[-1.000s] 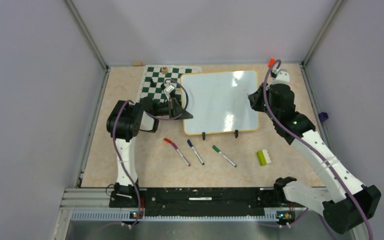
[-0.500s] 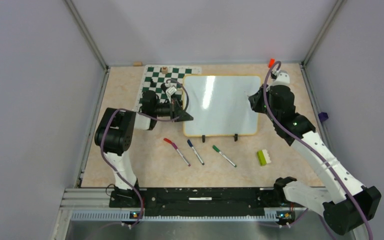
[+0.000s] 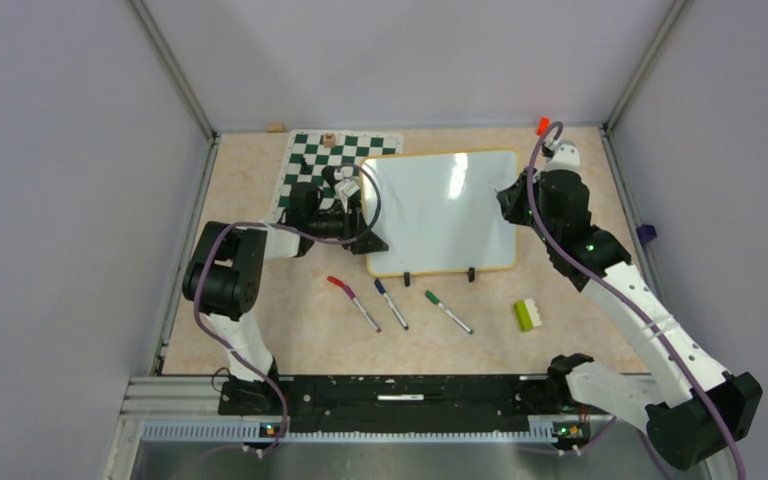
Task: Write a sentence on the whiteboard
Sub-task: Move the whiteboard to the center of the board.
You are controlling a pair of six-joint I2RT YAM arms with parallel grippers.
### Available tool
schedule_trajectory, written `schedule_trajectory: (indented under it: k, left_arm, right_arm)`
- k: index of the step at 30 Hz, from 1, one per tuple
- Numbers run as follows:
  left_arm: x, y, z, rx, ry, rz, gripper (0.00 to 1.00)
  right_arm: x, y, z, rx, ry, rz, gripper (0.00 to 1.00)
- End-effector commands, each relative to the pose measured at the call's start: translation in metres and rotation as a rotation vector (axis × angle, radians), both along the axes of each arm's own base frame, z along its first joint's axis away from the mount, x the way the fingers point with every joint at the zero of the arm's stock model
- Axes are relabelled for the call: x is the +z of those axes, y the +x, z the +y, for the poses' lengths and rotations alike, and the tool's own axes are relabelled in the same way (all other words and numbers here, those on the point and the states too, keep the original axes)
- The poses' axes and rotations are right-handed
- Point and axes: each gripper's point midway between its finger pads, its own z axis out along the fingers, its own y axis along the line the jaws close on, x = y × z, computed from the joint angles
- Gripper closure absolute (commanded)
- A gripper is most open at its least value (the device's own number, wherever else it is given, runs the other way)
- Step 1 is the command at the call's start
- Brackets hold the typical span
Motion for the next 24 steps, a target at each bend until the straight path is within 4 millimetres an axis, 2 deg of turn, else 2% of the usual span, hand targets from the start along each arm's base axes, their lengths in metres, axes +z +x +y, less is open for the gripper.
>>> schedule_trajectory:
  k: [1,5,6,7,15,21,24]
  left_arm:
    - [0.023,0.004,0.004,0.01,0.026,-0.121,0.17]
    - [0.034,0.005,0.007,0.041,0.039,-0.154,0.13]
    - [0.036,0.006,0.008,0.06,0.044,-0.157,0.04]
    - [0.036,0.008,0.009,0.083,0.049,-0.155,0.02]
    - [0.045,0.007,0.015,0.147,0.039,-0.148,0.02]
    - [0.05,0.014,0.039,0.322,0.075,-0.151,0.18]
    - [0.059,0.009,0.051,0.39,0.085,-0.195,0.24]
  right_arm:
    - [0.017,0.003,-0.002,-0.005,0.016,-0.053,1.0]
    - [0.021,0.002,-0.003,-0.007,0.012,-0.058,1.0]
    - [0.021,0.002,-0.004,-0.007,0.01,-0.058,1.0]
    - [0.022,0.002,-0.003,-0.005,0.008,-0.059,1.0]
    - [0.028,0.009,-0.005,-0.014,-0.017,-0.068,1.0]
    - [0.034,0.015,-0.001,-0.002,-0.02,-0.071,1.0]
    - [0.035,0.018,0.004,0.018,-0.019,-0.066,1.0]
